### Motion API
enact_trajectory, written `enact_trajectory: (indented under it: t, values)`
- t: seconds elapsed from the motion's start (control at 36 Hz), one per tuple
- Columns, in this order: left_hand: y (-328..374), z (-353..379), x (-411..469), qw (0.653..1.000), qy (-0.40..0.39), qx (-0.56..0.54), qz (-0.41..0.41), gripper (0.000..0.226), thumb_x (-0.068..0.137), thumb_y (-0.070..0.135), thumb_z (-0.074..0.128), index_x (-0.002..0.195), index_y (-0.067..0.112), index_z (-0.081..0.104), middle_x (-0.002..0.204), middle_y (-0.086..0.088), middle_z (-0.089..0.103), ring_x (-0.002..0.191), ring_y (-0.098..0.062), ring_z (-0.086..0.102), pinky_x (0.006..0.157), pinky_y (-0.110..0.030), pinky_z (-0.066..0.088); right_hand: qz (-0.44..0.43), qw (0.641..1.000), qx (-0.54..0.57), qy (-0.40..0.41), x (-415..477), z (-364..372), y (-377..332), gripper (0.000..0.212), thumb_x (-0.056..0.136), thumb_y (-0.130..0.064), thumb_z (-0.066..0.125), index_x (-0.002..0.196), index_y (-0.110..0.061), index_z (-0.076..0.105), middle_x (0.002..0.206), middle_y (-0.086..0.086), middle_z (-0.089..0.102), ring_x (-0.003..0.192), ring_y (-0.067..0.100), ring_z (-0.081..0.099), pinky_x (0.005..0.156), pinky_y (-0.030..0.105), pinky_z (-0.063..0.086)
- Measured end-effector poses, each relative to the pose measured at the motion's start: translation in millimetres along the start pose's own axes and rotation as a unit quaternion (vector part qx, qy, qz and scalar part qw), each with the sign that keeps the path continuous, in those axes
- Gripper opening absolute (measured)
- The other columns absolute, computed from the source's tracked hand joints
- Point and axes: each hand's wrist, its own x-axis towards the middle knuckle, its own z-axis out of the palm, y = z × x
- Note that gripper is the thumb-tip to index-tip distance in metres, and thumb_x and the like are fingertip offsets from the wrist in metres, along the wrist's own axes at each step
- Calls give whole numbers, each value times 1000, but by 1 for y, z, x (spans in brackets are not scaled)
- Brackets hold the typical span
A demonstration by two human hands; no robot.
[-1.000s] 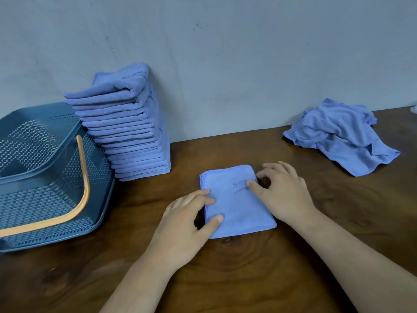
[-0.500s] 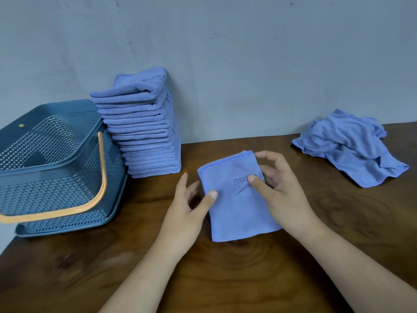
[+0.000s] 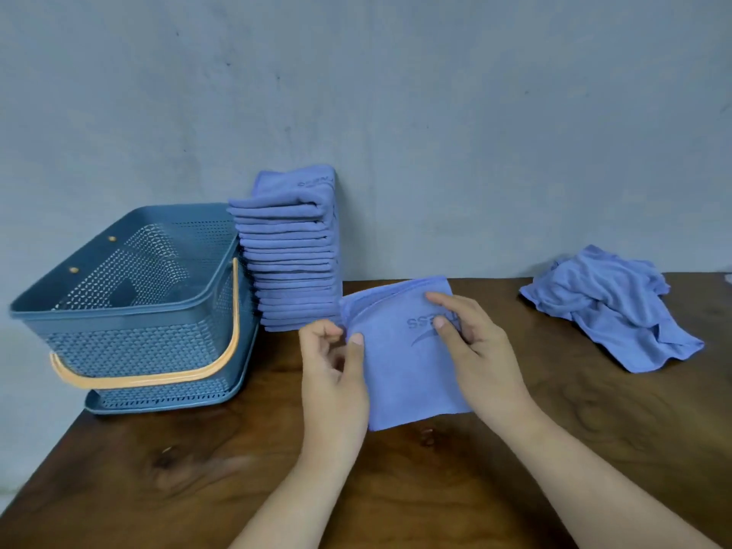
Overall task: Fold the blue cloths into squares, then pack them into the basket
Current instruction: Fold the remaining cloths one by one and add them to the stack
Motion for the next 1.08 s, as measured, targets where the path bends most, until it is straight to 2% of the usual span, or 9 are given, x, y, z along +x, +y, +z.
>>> enact_trajectory:
  t: [0.19, 0.39, 0.47, 0.56, 0.64, 0.72, 0.89, 1.0, 1.08]
  values:
    - [31, -24, 21, 996, 36, 55, 65, 32, 103, -3, 51, 93, 24, 66, 98, 2, 66, 93, -17, 62, 90, -40, 47, -76, 997, -14, -30, 34, 19, -53, 34, 107, -10, 59, 135, -27, 70, 127, -15, 66, 125, 13, 61, 102, 16, 43]
    - [74, -43, 59, 989, 64, 67, 112, 30, 110, 13, 53, 133, 25, 68, 134, 14, 68, 131, -6, 59, 114, -32, 44, -83, 996, 14, -41, 75, 44, -94, 35, 107, -11, 58, 138, -26, 68, 136, -11, 65, 129, -1, 58, 111, 20, 42]
    - [94, -53, 87, 991, 36, 66, 115, 36, 106, 26, 57, 141, 32, 63, 136, 15, 67, 125, -4, 63, 108, -33, 49, -48, 996, 49, -64, 104, 54, -111, 40, 105, -16, 60, 141, -32, 66, 140, -16, 64, 132, -1, 56, 117, 30, 42]
    - [125, -63, 122, 992, -8, 78, 102, 40, 104, 23, 61, 141, 38, 63, 110, 9, 77, 96, -8, 70, 87, -32, 55, -1, 995, 67, -79, 139, 63, -130, 49, 101, -11, 60, 144, -34, 63, 144, -17, 62, 134, -1, 55, 119, 33, 42]
    - [151, -69, 173, 992, -53, 90, 65, 47, 103, 14, 63, 146, 33, 60, 119, 20, 73, 104, -3, 71, 93, -26, 58, 33, 992, 88, -86, 180, 78, -144, 55, 97, -11, 61, 148, -31, 60, 147, -8, 60, 134, 9, 57, 118, 37, 45]
    - [169, -72, 237, 990, -110, 90, -21, 51, 102, 11, 63, 148, 32, 58, 132, 10, 70, 113, -8, 69, 91, -27, 58, 76, 987, 115, -87, 220, 96, -153, 56, 97, -7, 59, 151, -23, 56, 143, -2, 63, 128, 16, 63, 114, 41, 50]
    - [164, -81, 317, 957, -167, 155, -182, 53, 99, -1, 49, 136, 32, 66, 109, -2, 67, 75, -13, 51, 57, -20, 47, 161, 974, 115, -113, 263, 120, -153, 35, 96, 1, 49, 127, -9, 63, 117, 14, 68, 91, 25, 65, 72, 33, 56]
    - [145, -87, 336, 959, -136, 118, -217, 51, 98, -6, 44, 126, 27, 71, 123, -10, 68, 91, -18, 53, 67, -23, 46, 182, 971, 106, -114, 276, 138, -137, 60, 97, -1, 53, 155, -16, 47, 143, 10, 60, 122, 26, 63, 106, 48, 56]
    - [138, -86, 348, 962, -126, 98, -222, 50, 93, -3, 47, 124, 26, 73, 128, -10, 66, 103, -23, 49, 87, -32, 42, 186, 972, 98, -101, 282, 143, -133, 30, 97, 1, 52, 118, -14, 67, 114, 14, 71, 102, 28, 67, 100, 52, 59]
